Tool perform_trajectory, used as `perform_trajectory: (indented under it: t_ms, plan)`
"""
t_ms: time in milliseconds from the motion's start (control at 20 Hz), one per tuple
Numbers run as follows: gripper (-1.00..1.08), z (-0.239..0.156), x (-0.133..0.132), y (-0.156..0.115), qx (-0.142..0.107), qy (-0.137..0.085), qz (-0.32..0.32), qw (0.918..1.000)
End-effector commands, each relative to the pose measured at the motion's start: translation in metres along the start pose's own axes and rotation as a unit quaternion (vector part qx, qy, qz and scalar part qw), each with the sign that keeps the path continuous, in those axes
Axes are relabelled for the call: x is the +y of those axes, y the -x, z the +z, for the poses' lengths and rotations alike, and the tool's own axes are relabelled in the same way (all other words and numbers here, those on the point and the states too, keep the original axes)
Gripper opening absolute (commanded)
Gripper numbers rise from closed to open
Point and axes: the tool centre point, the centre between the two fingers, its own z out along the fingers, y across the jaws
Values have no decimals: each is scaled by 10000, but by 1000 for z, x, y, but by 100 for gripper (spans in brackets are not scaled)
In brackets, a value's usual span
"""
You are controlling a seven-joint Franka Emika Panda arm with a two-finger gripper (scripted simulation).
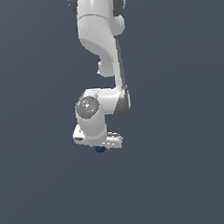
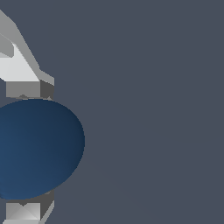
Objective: Pick up the object and move it to a goal position.
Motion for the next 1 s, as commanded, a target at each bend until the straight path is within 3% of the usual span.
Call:
perform_trajectory:
  t_ms: [0,550,950]
  plan:
    - [-100,-15,24,1,12,0,10,10000]
    - [-100,-80,126,7,13,-2,11,10000]
    - [-100,-96,151,7,15,0,10,10000]
